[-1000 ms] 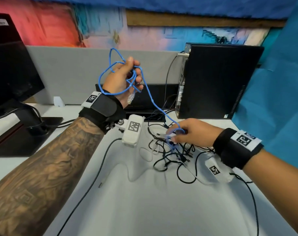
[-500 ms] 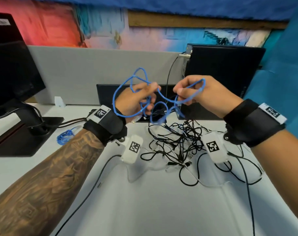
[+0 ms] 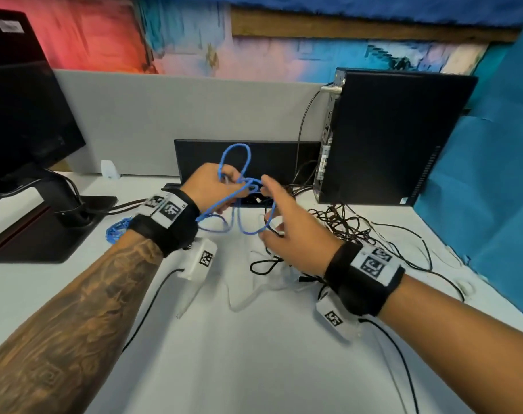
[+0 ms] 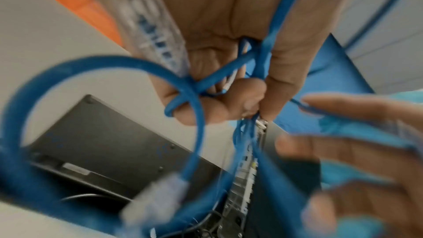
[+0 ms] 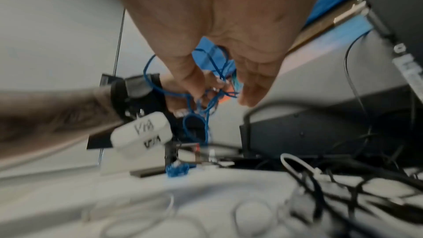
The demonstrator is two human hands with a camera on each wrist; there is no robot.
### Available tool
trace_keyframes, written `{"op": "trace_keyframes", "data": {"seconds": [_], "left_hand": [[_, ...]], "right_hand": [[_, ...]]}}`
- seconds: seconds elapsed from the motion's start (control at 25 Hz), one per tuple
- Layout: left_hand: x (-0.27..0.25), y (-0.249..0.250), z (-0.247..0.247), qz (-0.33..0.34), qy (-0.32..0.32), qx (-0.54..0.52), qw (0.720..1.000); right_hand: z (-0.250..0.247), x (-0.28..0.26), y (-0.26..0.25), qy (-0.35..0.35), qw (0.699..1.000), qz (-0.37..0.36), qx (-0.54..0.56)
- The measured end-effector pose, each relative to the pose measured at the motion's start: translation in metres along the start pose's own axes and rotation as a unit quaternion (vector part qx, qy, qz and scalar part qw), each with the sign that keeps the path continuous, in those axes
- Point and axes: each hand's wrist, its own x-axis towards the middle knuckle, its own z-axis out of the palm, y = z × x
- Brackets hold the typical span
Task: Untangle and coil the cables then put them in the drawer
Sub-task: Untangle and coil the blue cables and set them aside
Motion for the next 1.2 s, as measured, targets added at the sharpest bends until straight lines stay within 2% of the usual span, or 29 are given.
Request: {"op": "trace_keyframes", "data": {"seconds": [0.08,0.16,0.24,0.28,0.32,0.4,0.44,0.52,0.6,0.68,0.76,0.8,0.84,0.92,1.0,1.04,1.12,1.2], "left_hand": [[0.001,-0.013,-0.018,-0.036,0.057,0.015,0.998],[0.001,-0.022,-0.036,-0.055,0.100,0.009,0.993],[0.000,-0.028,-0.050,-0.057,0.121,-0.011,0.991],[-0.002,-0.028,-0.053,-0.058,0.120,-0.033,0.991],[-0.004,-0.028,-0.053,-0.057,0.114,-0.061,0.990],[-0.006,-0.023,-0.054,-0.059,0.112,-0.117,0.985],[-0.007,-0.021,-0.055,-0.057,0.112,-0.130,0.983],[-0.007,-0.019,-0.057,-0.045,0.104,-0.127,0.985],[-0.007,-0.017,-0.055,-0.036,0.071,-0.112,0.991],[-0.009,-0.013,-0.048,-0.022,0.020,-0.097,0.995],[-0.013,-0.008,-0.041,-0.018,-0.039,-0.088,0.995],[-0.016,-0.005,-0.037,-0.017,-0.061,-0.082,0.995],[-0.018,-0.001,-0.033,-0.013,-0.075,-0.077,0.994],[-0.020,0.004,-0.023,-0.006,-0.094,-0.085,0.992],[-0.020,0.007,-0.008,-0.018,-0.138,-0.148,0.979],[-0.020,0.008,-0.001,-0.022,-0.158,-0.187,0.969],[-0.019,0.006,0.007,-0.021,-0.178,-0.247,0.952],[-0.020,0.004,0.005,-0.034,-0.151,-0.308,0.939]], "right_hand": [[0.021,-0.001,0.003,-0.073,0.995,0.053,-0.043],[0.037,-0.006,0.006,-0.180,0.976,0.082,-0.086],[0.049,-0.015,0.004,-0.277,0.939,0.025,-0.200],[0.051,-0.016,0.003,-0.298,0.922,-0.011,-0.248],[0.050,-0.015,0.003,-0.299,0.919,-0.026,-0.256],[0.033,-0.008,0.008,-0.238,0.954,0.010,-0.180],[0.018,-0.002,0.010,-0.175,0.976,0.047,-0.119],[-0.021,0.008,0.022,-0.053,0.990,0.107,-0.074],[-0.059,0.009,0.042,-0.014,0.972,0.186,-0.139],[-0.086,0.010,0.061,-0.038,0.934,0.281,-0.217],[-0.096,0.008,0.068,-0.076,0.905,0.318,-0.271],[-0.099,0.007,0.064,-0.066,0.910,0.296,-0.282],[-0.099,0.007,0.054,-0.033,0.930,0.250,-0.268],[-0.092,0.008,0.019,0.064,0.979,0.138,-0.135],[-0.072,0.013,-0.019,0.081,0.995,0.056,0.027],[-0.059,0.018,-0.033,0.062,0.994,0.034,0.081],[-0.038,0.029,-0.046,0.040,0.992,0.026,0.115],[-0.030,0.036,-0.049,0.031,0.991,0.055,0.120]]}}
